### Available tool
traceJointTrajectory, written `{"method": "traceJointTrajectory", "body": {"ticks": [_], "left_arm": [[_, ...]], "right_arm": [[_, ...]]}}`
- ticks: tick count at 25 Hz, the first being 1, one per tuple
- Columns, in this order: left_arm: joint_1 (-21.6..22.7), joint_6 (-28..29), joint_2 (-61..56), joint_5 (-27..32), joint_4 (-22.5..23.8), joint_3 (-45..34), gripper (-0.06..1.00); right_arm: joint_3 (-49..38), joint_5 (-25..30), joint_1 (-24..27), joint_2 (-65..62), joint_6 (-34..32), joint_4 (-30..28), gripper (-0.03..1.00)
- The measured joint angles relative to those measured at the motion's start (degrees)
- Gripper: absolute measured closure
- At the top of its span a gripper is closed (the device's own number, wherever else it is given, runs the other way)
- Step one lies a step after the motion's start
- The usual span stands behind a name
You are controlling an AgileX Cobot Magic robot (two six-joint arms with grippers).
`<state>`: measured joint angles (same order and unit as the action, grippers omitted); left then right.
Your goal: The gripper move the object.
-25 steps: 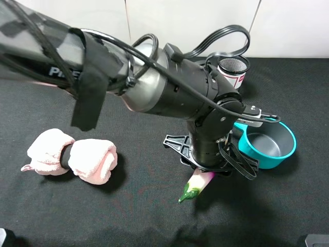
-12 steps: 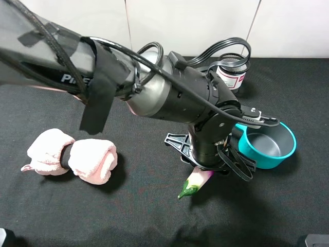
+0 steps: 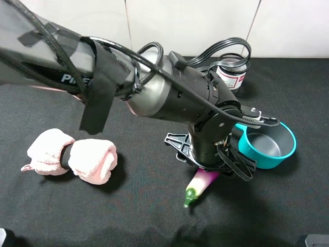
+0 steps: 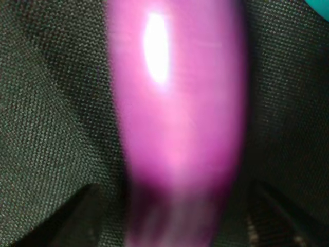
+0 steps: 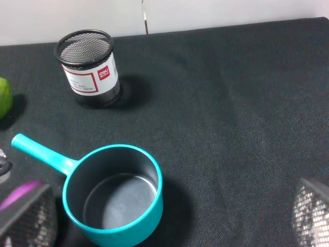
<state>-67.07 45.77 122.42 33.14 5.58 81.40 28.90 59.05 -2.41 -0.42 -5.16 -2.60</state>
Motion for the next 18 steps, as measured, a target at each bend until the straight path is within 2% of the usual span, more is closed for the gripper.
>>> {"method": "traceJointTrajectory", "body": {"ticks": [5,18], "left_arm": [[0.0,0.0,0.0,0.0,0.1,0.0,0.22],[0.1,0.0,-0.8,0.7,-0.1,0.0,0.21]], "right_arm": [[0.0,0.0,0.0,0.0,0.0,0.0,0.27],[0.0,0.0,0.0,0.0,0.0,0.0,0.27]]}}
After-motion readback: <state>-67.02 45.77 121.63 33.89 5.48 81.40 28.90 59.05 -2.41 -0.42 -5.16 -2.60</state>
